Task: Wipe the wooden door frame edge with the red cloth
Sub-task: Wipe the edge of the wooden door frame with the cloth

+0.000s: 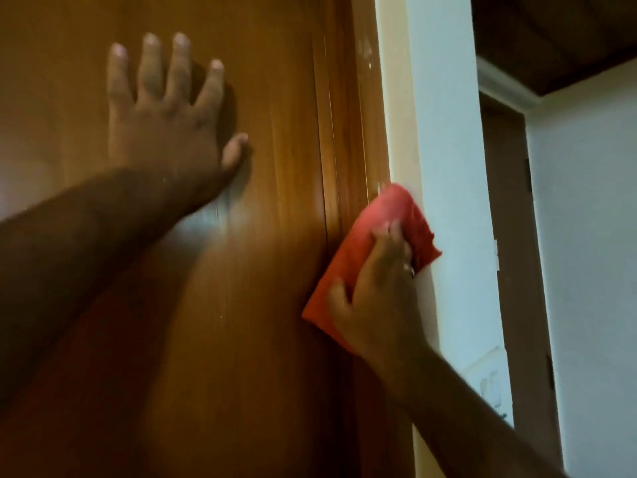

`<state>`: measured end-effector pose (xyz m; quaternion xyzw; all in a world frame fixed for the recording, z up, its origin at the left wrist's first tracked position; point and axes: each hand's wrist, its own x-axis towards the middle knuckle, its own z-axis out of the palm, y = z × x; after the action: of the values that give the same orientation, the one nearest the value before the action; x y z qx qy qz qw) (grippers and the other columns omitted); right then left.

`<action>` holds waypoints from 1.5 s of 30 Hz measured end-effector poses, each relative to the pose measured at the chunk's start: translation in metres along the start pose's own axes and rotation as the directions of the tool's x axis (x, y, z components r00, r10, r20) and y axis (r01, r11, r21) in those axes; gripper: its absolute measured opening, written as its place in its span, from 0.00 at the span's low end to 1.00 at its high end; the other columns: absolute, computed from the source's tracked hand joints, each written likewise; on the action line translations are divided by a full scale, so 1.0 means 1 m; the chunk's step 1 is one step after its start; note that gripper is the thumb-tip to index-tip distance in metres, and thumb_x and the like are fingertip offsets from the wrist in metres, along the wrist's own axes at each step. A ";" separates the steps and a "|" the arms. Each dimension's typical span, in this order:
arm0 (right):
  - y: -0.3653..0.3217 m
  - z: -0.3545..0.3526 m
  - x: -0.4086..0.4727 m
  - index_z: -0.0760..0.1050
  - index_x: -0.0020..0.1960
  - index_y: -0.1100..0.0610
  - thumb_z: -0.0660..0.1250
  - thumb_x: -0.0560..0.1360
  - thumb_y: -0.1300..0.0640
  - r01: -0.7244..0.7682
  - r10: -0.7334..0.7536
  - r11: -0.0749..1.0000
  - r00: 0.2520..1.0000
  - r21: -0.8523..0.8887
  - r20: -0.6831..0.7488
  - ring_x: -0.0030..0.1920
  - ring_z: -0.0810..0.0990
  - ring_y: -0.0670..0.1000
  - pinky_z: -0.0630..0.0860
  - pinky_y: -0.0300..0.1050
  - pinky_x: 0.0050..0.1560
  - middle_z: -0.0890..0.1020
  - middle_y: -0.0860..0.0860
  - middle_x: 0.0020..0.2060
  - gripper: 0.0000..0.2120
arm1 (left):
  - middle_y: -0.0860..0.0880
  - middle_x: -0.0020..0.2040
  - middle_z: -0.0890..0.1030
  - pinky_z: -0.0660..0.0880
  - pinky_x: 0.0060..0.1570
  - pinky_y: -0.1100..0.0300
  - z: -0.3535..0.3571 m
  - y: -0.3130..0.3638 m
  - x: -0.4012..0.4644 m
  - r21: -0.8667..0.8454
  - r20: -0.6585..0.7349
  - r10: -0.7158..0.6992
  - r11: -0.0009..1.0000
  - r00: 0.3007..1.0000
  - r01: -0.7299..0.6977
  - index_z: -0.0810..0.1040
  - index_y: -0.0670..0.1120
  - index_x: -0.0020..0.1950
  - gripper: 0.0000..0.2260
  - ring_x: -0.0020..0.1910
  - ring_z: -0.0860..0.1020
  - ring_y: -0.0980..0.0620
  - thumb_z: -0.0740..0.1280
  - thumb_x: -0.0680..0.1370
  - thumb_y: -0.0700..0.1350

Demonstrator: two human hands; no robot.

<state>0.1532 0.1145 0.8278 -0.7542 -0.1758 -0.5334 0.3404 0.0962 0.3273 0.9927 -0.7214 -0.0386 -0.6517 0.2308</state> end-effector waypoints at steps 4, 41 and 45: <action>-0.029 -0.005 0.102 0.49 0.77 0.60 0.68 0.73 0.48 0.076 -0.094 0.987 0.987 -0.144 -0.127 0.74 0.61 0.62 0.70 0.58 0.67 0.56 0.60 0.77 0.41 | 0.36 0.80 0.54 0.48 0.74 0.32 0.006 -0.022 0.026 0.041 0.042 -0.013 0.999 0.999 0.011 0.53 0.48 0.80 0.37 0.79 0.52 0.34 0.46 0.78 0.69; -0.049 -0.043 0.196 0.50 0.77 0.61 0.69 0.72 0.47 0.221 -0.254 0.870 0.967 -0.441 -0.017 0.63 0.73 0.63 0.75 0.51 0.56 0.67 0.63 0.68 0.43 | 0.37 0.81 0.46 0.48 0.74 0.32 0.000 -0.026 0.032 0.052 0.133 -0.017 0.999 0.991 0.010 0.43 0.47 0.81 0.37 0.80 0.46 0.35 0.35 0.76 0.66; -0.086 -0.054 0.293 0.41 0.78 0.60 0.68 0.74 0.54 0.203 -0.207 0.938 0.978 -0.281 0.014 0.71 0.63 0.65 0.70 0.56 0.67 0.54 0.63 0.76 0.44 | 0.37 0.82 0.47 0.48 0.74 0.33 0.000 -0.024 0.028 0.068 0.131 -0.031 0.997 0.991 0.023 0.43 0.48 0.81 0.37 0.80 0.46 0.35 0.34 0.76 0.66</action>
<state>0.1706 0.1087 1.1372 -0.7681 -0.1730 -0.5916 0.1739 0.0921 0.3419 1.0267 -0.7544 -0.0850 -0.6040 0.2426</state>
